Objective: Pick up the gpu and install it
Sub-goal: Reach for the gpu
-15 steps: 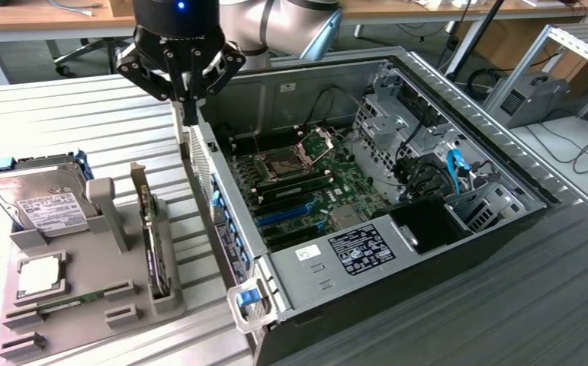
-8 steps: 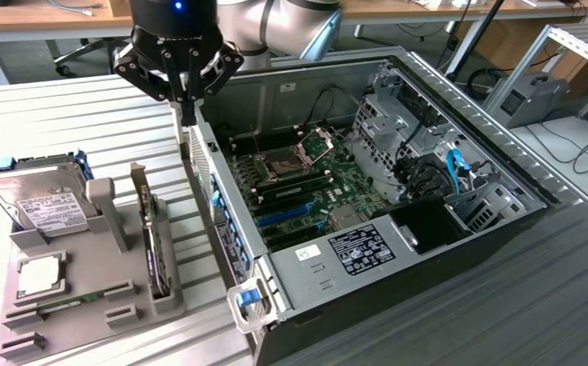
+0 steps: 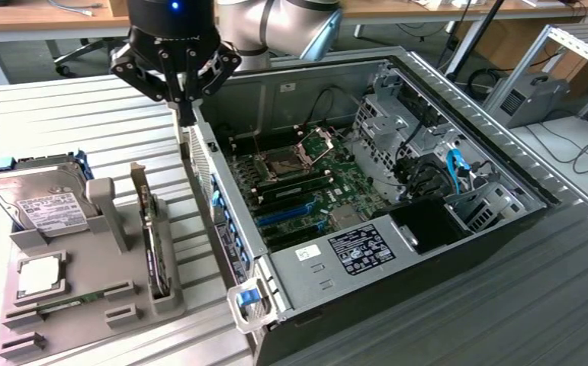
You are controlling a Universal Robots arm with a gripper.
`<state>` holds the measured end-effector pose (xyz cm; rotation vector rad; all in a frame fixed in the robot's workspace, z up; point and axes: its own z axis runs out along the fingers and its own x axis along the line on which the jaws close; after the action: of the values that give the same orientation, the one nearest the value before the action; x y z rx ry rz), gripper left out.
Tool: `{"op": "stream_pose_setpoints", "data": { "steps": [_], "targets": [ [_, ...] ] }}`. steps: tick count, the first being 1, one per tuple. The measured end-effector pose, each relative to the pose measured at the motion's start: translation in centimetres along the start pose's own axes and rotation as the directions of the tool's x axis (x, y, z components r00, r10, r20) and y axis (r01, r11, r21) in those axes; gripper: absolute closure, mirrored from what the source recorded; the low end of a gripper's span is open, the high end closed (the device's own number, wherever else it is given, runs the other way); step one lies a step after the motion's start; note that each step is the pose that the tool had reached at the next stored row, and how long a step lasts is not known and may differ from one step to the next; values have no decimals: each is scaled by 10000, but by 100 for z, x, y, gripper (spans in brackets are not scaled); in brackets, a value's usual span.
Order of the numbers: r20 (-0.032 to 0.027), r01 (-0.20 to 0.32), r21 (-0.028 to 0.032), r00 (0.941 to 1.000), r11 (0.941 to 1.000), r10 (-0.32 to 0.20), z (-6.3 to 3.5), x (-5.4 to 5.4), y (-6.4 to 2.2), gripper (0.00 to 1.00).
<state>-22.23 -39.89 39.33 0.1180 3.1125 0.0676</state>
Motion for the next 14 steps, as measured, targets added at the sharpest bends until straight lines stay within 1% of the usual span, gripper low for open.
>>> {"op": "stream_pose_setpoints", "data": {
  "steps": [14],
  "targets": [
    [0,0,0,10000,10000,0,-1,44,-3,89]
  ]
}}
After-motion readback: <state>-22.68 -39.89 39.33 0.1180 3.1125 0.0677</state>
